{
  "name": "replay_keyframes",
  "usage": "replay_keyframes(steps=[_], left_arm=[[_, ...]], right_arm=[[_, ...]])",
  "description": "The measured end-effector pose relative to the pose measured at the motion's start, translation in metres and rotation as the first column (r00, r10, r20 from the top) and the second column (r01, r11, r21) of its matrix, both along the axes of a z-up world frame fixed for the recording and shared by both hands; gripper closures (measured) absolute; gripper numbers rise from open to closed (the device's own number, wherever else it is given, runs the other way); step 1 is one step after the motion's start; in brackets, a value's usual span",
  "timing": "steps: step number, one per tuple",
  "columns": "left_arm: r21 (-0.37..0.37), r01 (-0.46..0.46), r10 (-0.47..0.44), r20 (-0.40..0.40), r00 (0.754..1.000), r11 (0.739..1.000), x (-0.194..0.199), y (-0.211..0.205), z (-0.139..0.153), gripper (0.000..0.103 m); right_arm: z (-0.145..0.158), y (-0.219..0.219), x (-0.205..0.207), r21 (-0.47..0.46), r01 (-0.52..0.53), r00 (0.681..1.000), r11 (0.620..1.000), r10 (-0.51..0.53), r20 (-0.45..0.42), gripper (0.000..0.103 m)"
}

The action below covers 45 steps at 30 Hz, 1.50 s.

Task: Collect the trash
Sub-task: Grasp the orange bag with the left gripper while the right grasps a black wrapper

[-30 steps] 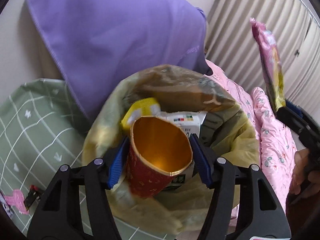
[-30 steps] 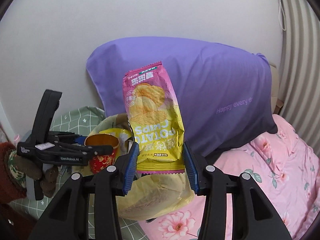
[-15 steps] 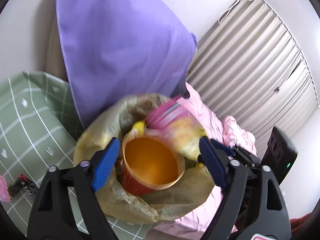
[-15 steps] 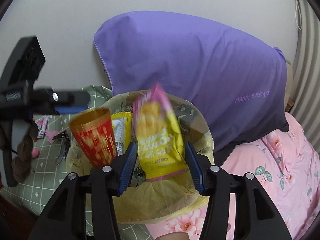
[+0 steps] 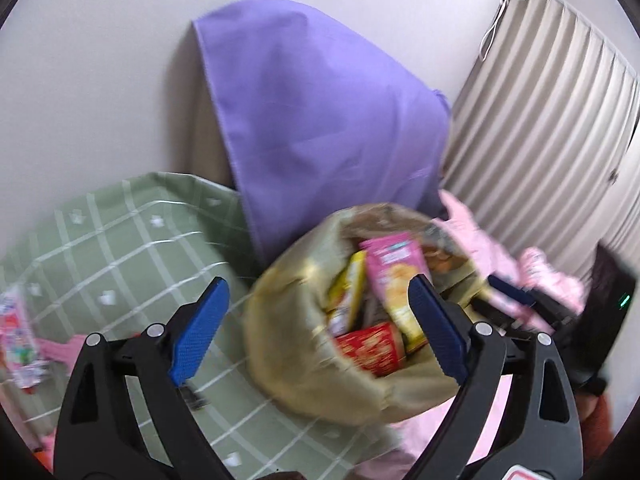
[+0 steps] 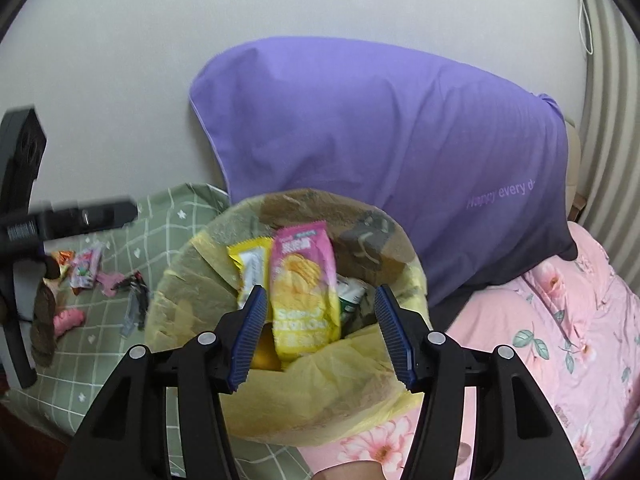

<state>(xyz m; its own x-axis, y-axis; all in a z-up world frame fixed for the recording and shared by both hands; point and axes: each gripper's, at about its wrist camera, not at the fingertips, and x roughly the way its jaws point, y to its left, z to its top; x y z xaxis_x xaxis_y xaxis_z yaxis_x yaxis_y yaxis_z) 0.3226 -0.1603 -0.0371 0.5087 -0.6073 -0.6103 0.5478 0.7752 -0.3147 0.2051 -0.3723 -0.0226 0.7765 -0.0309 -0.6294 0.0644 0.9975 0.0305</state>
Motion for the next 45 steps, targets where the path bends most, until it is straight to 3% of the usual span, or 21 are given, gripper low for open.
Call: replay_keyframes(steps=[6,13,17,22,28,31,32,33,37,42,45], left_arm=[[0.061,-0.035,0.033,0.037,0.999,0.998,-0.018,0.024,-0.002,0.017],[0.107,-0.173,0.169,0.044,0.985,0.979,-0.033,0.088,-0.013,0.017],[0.104,-0.29,0.29,0.018,0.957,0.951,-0.036,0.14,-0.021,0.017],[0.111,-0.418,0.422,-0.016,0.907,0.902,-0.042,0.202,-0.031,0.017],[0.02,-0.477,0.477,-0.083,0.875,0.879,-0.05,0.252,-0.034,0.017],[0.049,-0.5,0.502,-0.056,0.863,0.865,-0.057,0.267,-0.031,0.016],[0.064,-0.504,0.507,-0.046,0.861,0.861,-0.058,0.27,-0.031,0.009],[0.086,-0.51,0.514,-0.037,0.857,0.856,-0.062,0.274,-0.031,0.009],[0.115,-0.512,0.521,-0.074,0.85,0.851,-0.069,0.289,-0.041,0.009],[0.115,-0.567,0.577,-0.111,0.809,0.816,-0.078,0.318,-0.048,0.009],[0.089,-0.603,0.61,-0.121,0.783,0.793,-0.078,0.335,-0.048,0.009]], right_arm=[[0.01,0.019,0.005,0.05,-0.095,0.994,0.994,0.092,0.057,0.05],[0.011,0.05,0.02,0.119,-0.221,0.974,0.968,0.212,0.083,0.049],[0.006,0.073,0.028,0.205,-0.313,0.949,0.927,0.296,0.109,0.049],[-0.003,0.119,0.04,0.142,-0.397,0.918,0.907,0.394,0.051,0.049],[-0.018,0.157,0.049,0.188,-0.46,0.885,0.868,0.466,0.014,0.049],[-0.031,0.175,0.057,0.197,-0.482,0.866,0.854,0.498,-0.04,0.049],[-0.034,0.177,0.06,0.217,-0.49,0.859,0.844,0.51,-0.045,0.049],[-0.038,0.182,0.064,0.236,-0.495,0.854,0.836,0.519,-0.047,0.049],[-0.056,0.203,0.087,0.216,-0.497,0.849,0.84,0.523,-0.08,0.049],[-0.086,0.228,0.123,0.03,-0.428,0.892,0.903,0.428,-0.143,0.049],[-0.102,0.235,0.14,0.055,-0.421,0.89,0.905,0.424,-0.167,0.049]])
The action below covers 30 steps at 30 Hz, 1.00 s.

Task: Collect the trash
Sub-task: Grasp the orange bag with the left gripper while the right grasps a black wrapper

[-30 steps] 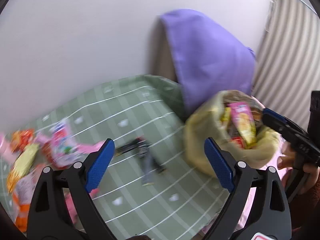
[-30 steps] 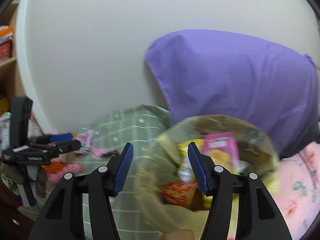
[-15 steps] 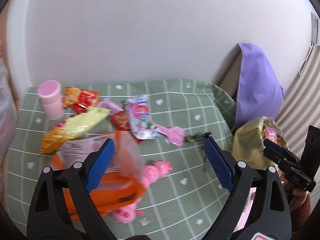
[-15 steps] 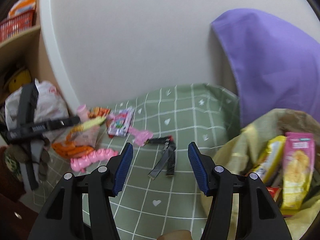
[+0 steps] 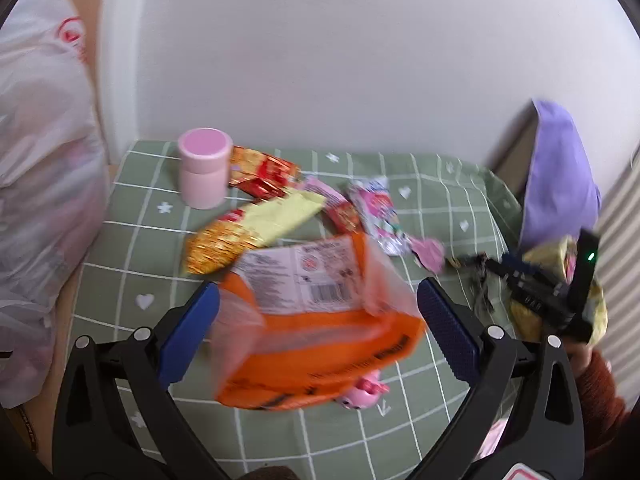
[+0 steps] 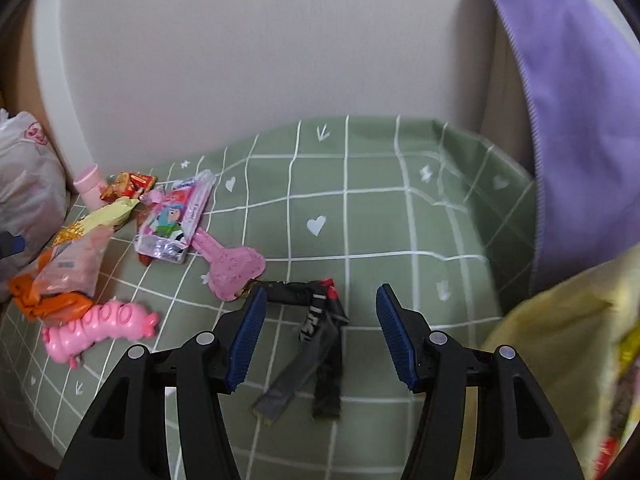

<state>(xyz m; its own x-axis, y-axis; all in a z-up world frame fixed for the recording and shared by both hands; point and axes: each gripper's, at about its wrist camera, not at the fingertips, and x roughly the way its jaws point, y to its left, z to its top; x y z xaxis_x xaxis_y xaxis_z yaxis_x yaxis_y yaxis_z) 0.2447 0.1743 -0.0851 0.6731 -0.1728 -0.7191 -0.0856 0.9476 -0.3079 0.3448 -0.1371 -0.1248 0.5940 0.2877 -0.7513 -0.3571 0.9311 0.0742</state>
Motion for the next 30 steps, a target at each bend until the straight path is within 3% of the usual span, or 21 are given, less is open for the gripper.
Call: replay_keyframes(steps=[3,7,11,16,21,23,25,30], left_arm=[[0.011,-0.038,0.038,-0.016,0.999,0.999,0.005,0.015,-0.006,0.009],[-0.005,-0.103,0.102,-0.079,0.992,0.995,0.01,0.033,-0.022,0.009],[0.002,-0.119,0.118,-0.13,0.984,0.993,0.017,0.035,-0.037,0.009],[-0.01,-0.057,0.055,-0.119,0.991,0.998,0.024,0.025,-0.039,0.009],[-0.043,-0.068,0.062,-0.13,0.99,0.997,0.026,0.026,-0.042,0.011],[-0.048,-0.082,0.075,-0.142,0.987,0.995,0.026,0.027,-0.043,0.012],[-0.044,-0.092,0.085,-0.148,0.985,0.995,0.026,0.029,-0.044,0.012],[-0.039,-0.098,0.091,-0.162,0.983,0.994,0.025,0.033,-0.042,0.021]], right_arm=[[-0.015,0.006,0.005,0.052,-0.004,0.996,0.999,0.008,-0.087,0.049],[-0.026,0.025,-0.023,0.059,-0.065,0.99,0.996,0.072,-0.12,0.049],[-0.025,0.042,-0.057,0.006,-0.099,0.993,0.995,0.1,-0.069,0.049],[-0.014,0.039,-0.063,-0.051,-0.082,0.997,0.995,0.082,-0.005,0.049],[-0.018,0.021,-0.037,0.125,-0.045,0.995,0.991,0.056,-0.083,0.049],[-0.026,0.019,-0.028,0.143,-0.005,0.991,0.99,0.024,-0.13,0.06],[-0.033,0.02,-0.022,0.148,-0.001,0.986,0.989,0.026,-0.167,0.077],[-0.02,0.017,-0.036,0.105,-0.01,0.995,0.994,0.019,-0.094,0.082]])
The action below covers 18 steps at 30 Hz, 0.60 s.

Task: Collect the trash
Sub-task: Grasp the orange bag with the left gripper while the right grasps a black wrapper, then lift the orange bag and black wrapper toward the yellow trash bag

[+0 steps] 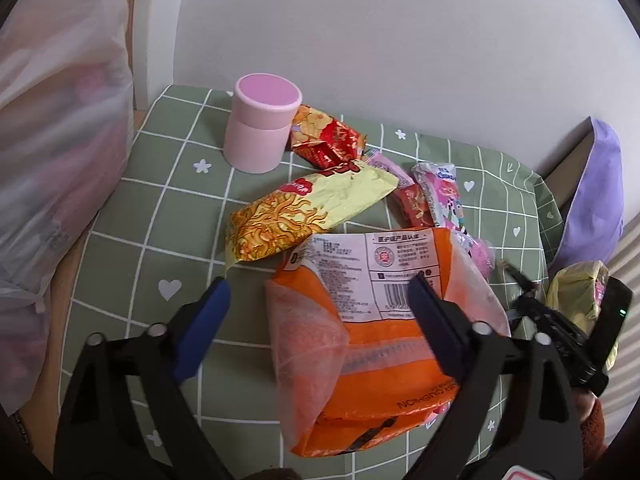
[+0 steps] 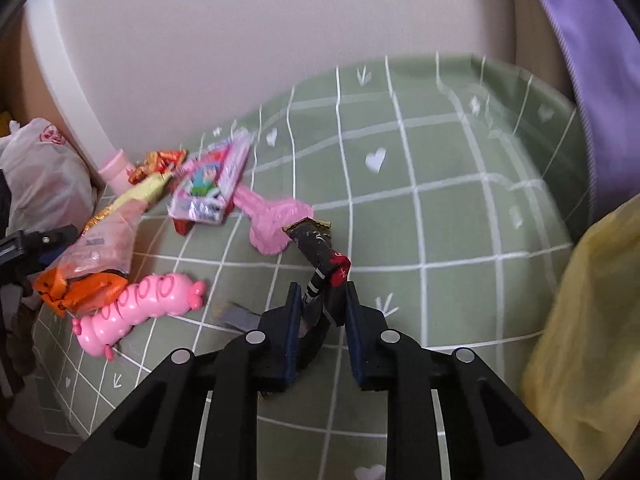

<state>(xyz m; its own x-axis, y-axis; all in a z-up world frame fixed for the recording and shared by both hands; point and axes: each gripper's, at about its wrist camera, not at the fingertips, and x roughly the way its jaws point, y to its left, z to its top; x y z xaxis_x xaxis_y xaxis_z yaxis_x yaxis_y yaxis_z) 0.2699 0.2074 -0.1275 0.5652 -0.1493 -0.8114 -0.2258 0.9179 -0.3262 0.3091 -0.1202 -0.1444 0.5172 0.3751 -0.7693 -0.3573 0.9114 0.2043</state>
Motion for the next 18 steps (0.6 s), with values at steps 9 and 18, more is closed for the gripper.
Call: replay_keyframes(steps=[9,18], left_arm=[[-0.073,0.03,-0.037,-0.101,0.994,0.997,0.008,-0.005,-0.016,0.05],[0.028,0.089,-0.089,-0.008,0.996,0.996,0.007,-0.03,0.018,0.074]], right_arm=[[0.012,-0.012,-0.012,0.04,-0.002,1.0,0.999,0.001,0.012,0.082],[0.023,-0.013,-0.028,-0.001,-0.048,0.997,0.999,0.048,0.065,0.082]])
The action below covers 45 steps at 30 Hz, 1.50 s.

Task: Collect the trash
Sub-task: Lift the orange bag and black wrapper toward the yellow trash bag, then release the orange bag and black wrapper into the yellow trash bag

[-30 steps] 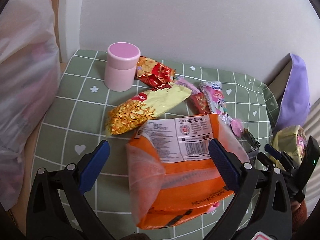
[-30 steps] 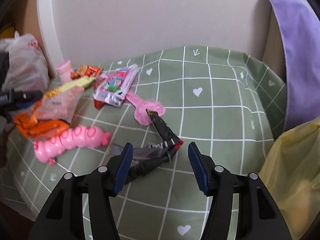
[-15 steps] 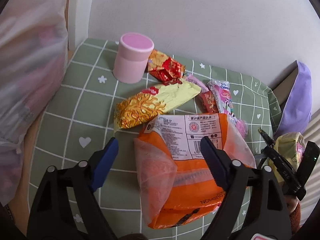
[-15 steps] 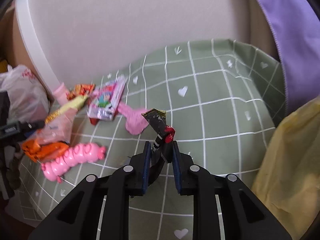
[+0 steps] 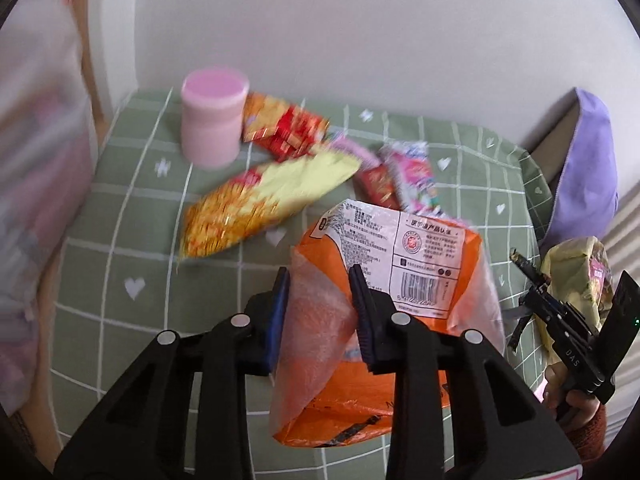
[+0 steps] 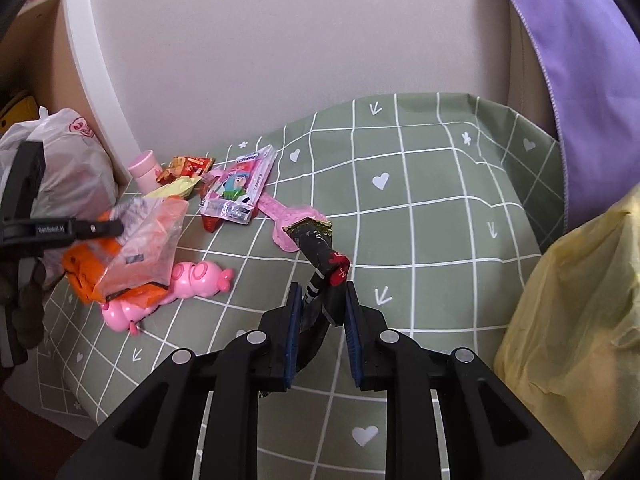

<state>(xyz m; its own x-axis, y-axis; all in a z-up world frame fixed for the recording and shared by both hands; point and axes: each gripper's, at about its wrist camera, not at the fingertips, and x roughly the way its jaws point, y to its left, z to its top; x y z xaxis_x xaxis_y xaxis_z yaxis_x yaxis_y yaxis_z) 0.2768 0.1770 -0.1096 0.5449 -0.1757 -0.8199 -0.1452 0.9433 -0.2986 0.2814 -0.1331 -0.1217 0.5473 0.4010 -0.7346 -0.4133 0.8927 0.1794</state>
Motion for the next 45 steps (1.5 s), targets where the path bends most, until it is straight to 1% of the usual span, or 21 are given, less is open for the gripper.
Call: replay_keyframes(steps=[4,7,11,16,19,21,23,26,29,30,31,34,35,36,38,39,43,45], left_arm=[[0.028,-0.026,0.024,0.068,0.997,0.999,-0.001,-0.004,0.023,0.074],[0.037,-0.043,0.039,0.1,0.994,0.998,-0.003,-0.007,0.035,0.074],[0.055,-0.044,0.036,0.131,0.991,0.998,-0.003,-0.015,0.047,0.074],[0.051,-0.018,0.007,0.191,0.982,0.999,-0.002,-0.035,0.07,0.074],[0.061,0.03,-0.045,0.25,0.967,0.998,0.004,-0.059,0.091,0.074],[0.07,0.069,-0.087,0.296,0.951,0.995,0.009,-0.078,0.106,0.074],[0.076,0.111,-0.131,0.345,0.929,0.991,0.014,-0.101,0.122,0.074],[0.089,0.19,-0.21,0.412,0.887,0.978,0.024,-0.141,0.144,0.074],[0.114,0.285,-0.305,0.452,0.838,0.952,0.034,-0.187,0.162,0.074],[0.128,0.328,-0.349,0.467,0.813,0.936,0.037,-0.209,0.168,0.074],[0.137,0.35,-0.372,0.474,0.798,0.927,0.039,-0.222,0.17,0.074],[0.169,0.428,-0.453,0.48,0.751,0.888,0.044,-0.274,0.169,0.074],[0.173,0.449,-0.473,0.474,0.742,0.877,0.045,-0.286,0.167,0.074],[0.18,0.481,-0.505,0.463,0.728,0.858,0.046,-0.305,0.163,0.074],[0.191,0.515,-0.541,0.45,0.711,0.836,0.047,-0.327,0.158,0.074],[0.202,0.54,-0.568,0.44,0.696,0.817,0.047,-0.341,0.154,0.074],[0.238,0.582,-0.623,0.413,0.664,0.778,0.05,-0.372,0.145,0.074],[0.255,0.588,-0.636,0.407,0.656,0.768,0.054,-0.383,0.141,0.074]], right_arm=[[0.004,-0.014,-0.008,0.009,0.019,1.0,1.0,-0.019,0.014,0.082],[0.009,-0.027,-0.015,0.021,0.039,0.999,0.999,-0.039,0.027,0.082],[0.016,-0.041,-0.026,0.02,0.053,0.997,0.998,-0.054,0.058,0.082],[0.042,-0.063,-0.042,0.012,0.064,0.988,0.998,-0.065,0.139,0.082],[0.067,-0.079,-0.051,0.007,0.076,0.977,0.997,-0.076,0.198,0.082],[0.085,-0.091,-0.057,-0.008,0.097,0.965,0.995,-0.092,0.247,0.082],[0.102,-0.105,-0.063,-0.007,0.12,0.952,0.993,-0.114,0.284,0.082],[0.125,-0.131,-0.072,-0.015,0.173,0.927,0.985,-0.158,0.34,0.082],[0.146,-0.161,-0.083,-0.02,0.248,0.896,0.969,-0.222,0.385,0.082],[0.153,-0.173,-0.088,-0.015,0.278,0.882,0.96,-0.249,0.399,0.082],[0.157,-0.183,-0.091,-0.011,0.302,0.871,0.953,-0.272,0.408,0.082],[0.169,-0.219,-0.105,0.003,0.397,0.827,0.918,-0.359,0.434,0.082],[0.17,-0.226,-0.108,0.007,0.418,0.817,0.908,-0.379,0.434,0.082],[0.17,-0.238,-0.11,0.017,0.446,0.804,0.895,-0.41,0.43,0.082],[0.171,-0.255,-0.116,0.037,0.487,0.785,0.873,-0.456,0.42,0.082],[0.171,-0.263,-0.12,0.041,0.507,0.773,0.861,-0.476,0.419,0.082],[0.17,-0.277,-0.131,0.046,0.552,0.745,0.833,-0.517,0.421,0.082],[0.169,-0.282,-0.132,0.048,0.563,0.739,0.825,-0.529,0.418,0.082]])
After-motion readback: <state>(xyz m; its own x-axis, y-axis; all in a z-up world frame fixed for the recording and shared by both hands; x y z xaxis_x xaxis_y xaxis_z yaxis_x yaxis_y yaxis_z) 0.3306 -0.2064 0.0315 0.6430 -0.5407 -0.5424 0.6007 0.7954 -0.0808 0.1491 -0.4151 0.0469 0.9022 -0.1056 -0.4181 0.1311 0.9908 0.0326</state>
